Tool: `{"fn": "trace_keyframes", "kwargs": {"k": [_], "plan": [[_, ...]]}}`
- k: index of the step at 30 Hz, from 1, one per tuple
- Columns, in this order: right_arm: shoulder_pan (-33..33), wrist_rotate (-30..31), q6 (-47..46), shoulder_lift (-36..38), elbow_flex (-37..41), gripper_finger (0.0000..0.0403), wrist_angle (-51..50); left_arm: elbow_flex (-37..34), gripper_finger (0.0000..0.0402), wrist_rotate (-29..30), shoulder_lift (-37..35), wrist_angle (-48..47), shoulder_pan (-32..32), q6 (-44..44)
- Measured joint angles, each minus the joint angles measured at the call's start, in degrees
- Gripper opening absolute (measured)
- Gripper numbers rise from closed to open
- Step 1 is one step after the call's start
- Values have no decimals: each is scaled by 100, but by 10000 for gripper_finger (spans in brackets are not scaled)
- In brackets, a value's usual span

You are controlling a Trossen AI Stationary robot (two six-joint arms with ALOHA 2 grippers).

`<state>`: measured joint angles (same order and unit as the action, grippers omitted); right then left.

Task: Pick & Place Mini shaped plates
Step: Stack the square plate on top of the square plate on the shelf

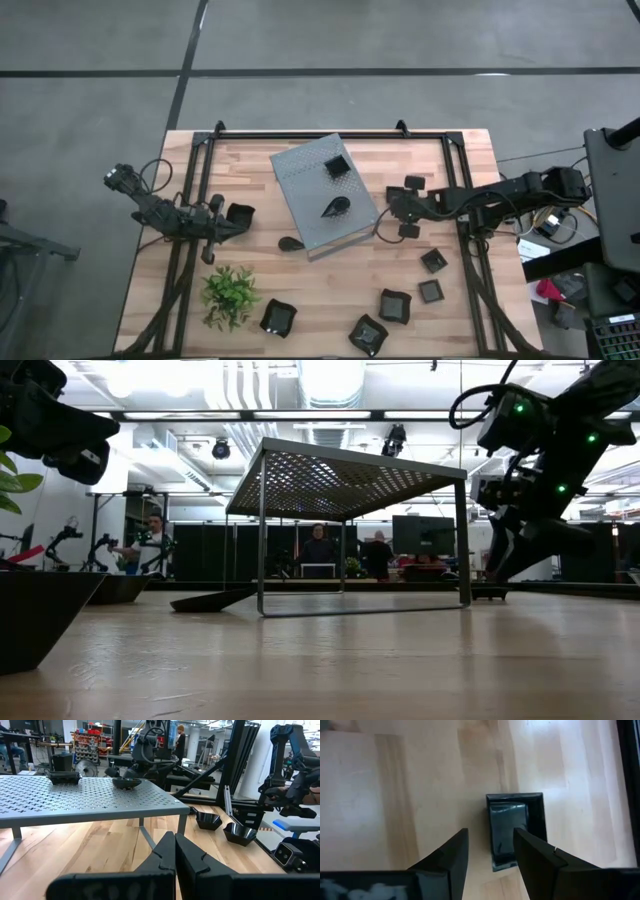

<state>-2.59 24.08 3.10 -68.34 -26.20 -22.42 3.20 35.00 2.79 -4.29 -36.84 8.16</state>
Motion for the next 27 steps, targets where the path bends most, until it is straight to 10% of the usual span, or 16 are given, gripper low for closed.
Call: {"fn": "trace_keyframes", "kwargs": {"k": [27], "plan": [[-278,288,181,-1016,37,85,421,-1,0,0,0,-2,1,-2]]}}
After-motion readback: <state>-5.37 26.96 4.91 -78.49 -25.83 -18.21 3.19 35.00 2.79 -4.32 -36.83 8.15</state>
